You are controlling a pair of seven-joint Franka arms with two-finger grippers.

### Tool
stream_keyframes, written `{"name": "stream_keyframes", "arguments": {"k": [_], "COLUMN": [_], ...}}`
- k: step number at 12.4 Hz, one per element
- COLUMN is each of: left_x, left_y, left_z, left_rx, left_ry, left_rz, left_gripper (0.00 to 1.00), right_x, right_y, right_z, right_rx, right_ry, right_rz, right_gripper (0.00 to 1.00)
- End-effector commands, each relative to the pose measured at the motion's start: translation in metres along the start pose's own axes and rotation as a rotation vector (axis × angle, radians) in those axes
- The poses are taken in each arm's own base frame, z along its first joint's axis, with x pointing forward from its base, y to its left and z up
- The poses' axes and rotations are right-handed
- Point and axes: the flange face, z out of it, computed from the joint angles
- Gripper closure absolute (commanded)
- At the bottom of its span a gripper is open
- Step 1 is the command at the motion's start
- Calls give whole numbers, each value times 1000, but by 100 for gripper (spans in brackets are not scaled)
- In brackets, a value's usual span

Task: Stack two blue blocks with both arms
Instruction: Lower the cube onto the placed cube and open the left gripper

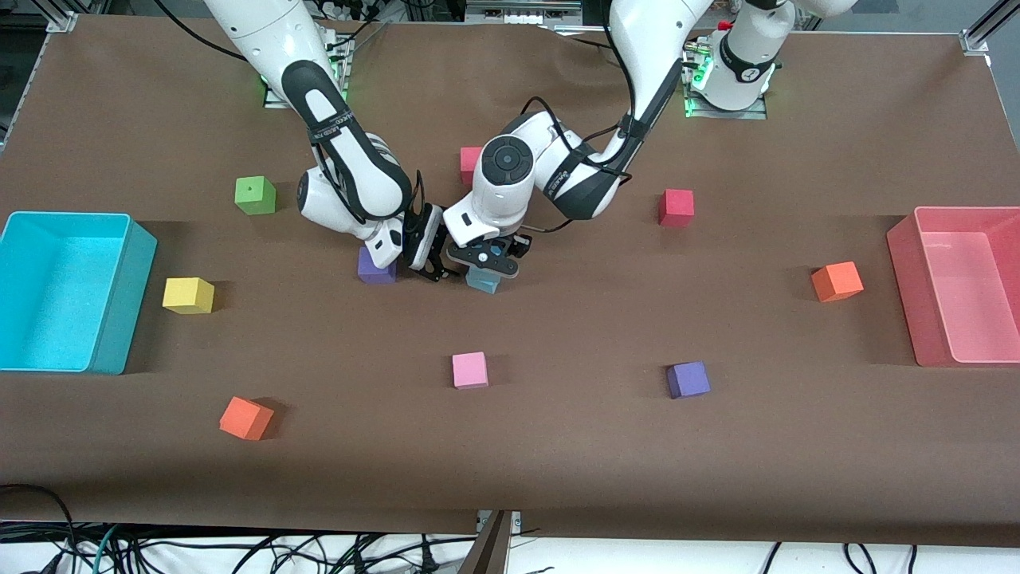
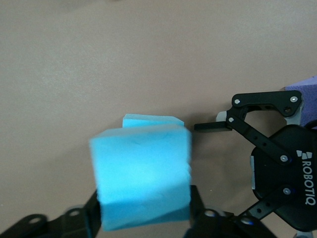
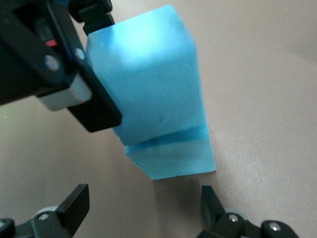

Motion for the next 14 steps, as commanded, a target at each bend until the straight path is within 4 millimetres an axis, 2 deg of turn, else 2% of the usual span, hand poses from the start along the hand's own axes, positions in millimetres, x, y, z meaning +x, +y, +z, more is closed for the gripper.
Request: {"name": "stream_keyframes", "arguments": {"k": [1, 3, 4, 6, 7, 8, 10, 12, 13, 14], "left_x": [4, 5, 8, 17, 18, 22, 29, 14, 3, -9], "left_y": [4, 5, 2, -27, -37, -64, -147, -242, -281, -313], "left_z": [-6, -13, -25, -59, -83, -115, -187, -255, -286, -308], "left_rx": [-3, -11, -13, -3, 2, 3, -10, -15, -16, -9], "left_ry": [11, 18, 30, 19, 1, -9, -3, -40, -58, -83], "left_rz": [-8, -10, -10, -55, -70, -96, -214, -320, -329, -325], "left_gripper": [0, 0, 0, 0, 0, 0, 0, 0, 0, 0], "right_x": [2, 3, 5, 3, 0, -7, -11, -15, -11, -6], "right_y": [1, 2, 2, 6, 7, 5, 1, 4, -3, -7], "right_z": [2, 1, -1, -13, -25, -36, -47, -60, -68, -75], "right_rx": [-5, -6, -7, -6, -5, -1, 51, 99, 112, 131], "right_ry": [19, 21, 25, 35, 42, 38, 74, 116, 123, 106], "right_rz": [-14, -16, -20, -41, -43, -36, -11, 18, 64, 109], "right_gripper": [0, 0, 0, 0, 0, 0, 0, 0, 0, 0]}}
